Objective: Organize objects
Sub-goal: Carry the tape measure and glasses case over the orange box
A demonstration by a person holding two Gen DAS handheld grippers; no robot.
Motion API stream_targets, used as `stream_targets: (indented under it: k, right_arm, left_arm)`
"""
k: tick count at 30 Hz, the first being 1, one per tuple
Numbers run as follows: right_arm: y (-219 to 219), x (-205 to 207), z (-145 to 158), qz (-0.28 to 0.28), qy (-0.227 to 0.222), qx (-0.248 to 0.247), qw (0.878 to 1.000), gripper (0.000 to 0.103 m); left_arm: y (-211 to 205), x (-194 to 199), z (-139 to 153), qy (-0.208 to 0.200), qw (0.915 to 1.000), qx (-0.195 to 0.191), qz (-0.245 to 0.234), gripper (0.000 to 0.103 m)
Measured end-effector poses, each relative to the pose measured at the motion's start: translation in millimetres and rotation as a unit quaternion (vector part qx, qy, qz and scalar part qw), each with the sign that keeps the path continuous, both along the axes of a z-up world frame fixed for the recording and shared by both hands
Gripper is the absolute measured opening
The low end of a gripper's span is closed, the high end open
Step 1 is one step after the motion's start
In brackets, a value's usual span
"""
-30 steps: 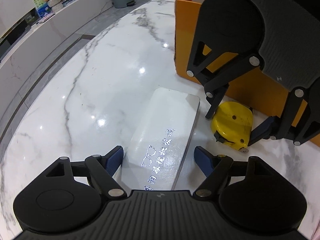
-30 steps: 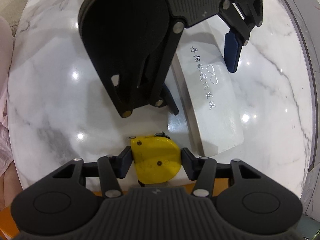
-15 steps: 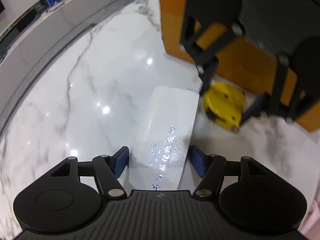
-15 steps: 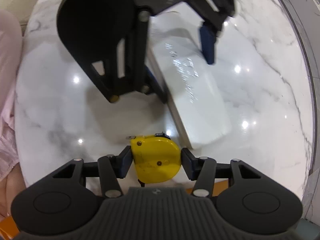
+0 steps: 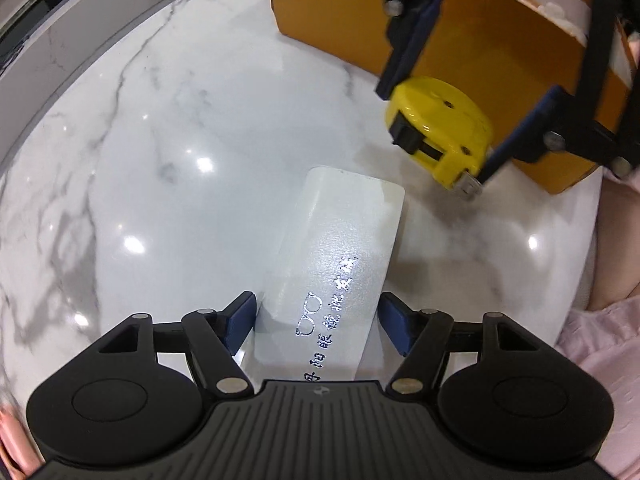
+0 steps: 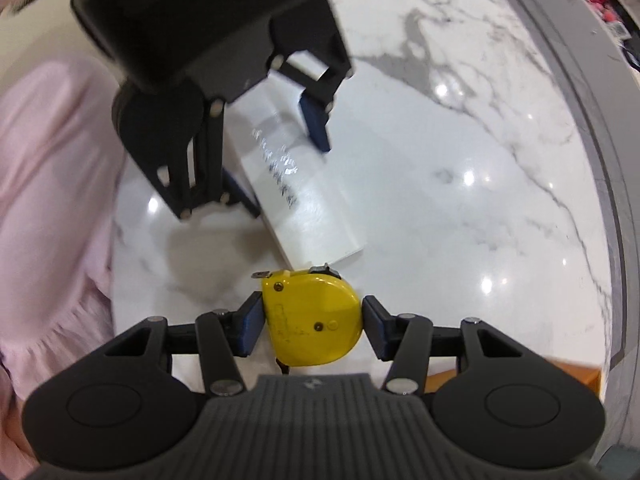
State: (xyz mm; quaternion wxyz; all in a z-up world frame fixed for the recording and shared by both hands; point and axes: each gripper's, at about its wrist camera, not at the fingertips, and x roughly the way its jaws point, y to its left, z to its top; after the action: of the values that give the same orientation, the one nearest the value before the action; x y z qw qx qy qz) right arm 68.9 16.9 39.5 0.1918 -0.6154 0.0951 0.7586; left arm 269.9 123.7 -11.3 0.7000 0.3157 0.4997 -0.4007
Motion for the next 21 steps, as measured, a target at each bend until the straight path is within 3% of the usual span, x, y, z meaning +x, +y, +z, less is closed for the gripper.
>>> stream_targets:
  k: [1, 3, 5, 8, 10, 15, 21]
  right_arm:
    - [16.3, -29.2, -0.4, -0.006, 0.007, 0.002, 1.0, 0.055]
    - [-17.5, -40.4, 12.8, -0.028, 0.02, 0.009, 0.999, 0.055]
    - [-11.1, -49.6, 9.6, -0.049, 0.033, 0.016, 0.998, 0.055]
    - [-52.7, -52.6, 9.2, -0.092, 0.062, 0.035, 0.993, 0.055]
    - [-61.4, -55.4, 5.5, -0.13, 0.075, 0.057, 0.987, 0.055]
    - [-82.2, -48.3, -1.9, -0.212, 0.129, 0.082, 0.965, 0.055]
    - [-93.3, -37.4, -17.4, -0.295, 0.217, 0.106, 0.924, 0.055]
  left_arm:
    - [-0.4, -2.9, 0.3, 0.003, 1.0, -0.004, 0.004, 0.081]
    - [-2.8, -8.7, 0.7, 0.01, 0.9998, -0.009, 0.012, 0.081]
    - [-8.2, -13.7, -1.9, 0.013, 0.9998, -0.002, 0.013, 0.081]
    - [-12.0, -13.7, -5.6, 0.011, 0.9996, -0.011, 0.025, 0.09]
    - [-12.6, -13.2, -4.6, 0.008, 0.9989, -0.017, 0.042, 0.082]
    - [-12.7, -24.6, -2.1, -0.005, 0.9979, -0.017, 0.062, 0.076]
    - [-10.3, -47.6, 6.4, -0.047, 0.9971, -0.006, 0.059, 0.074]
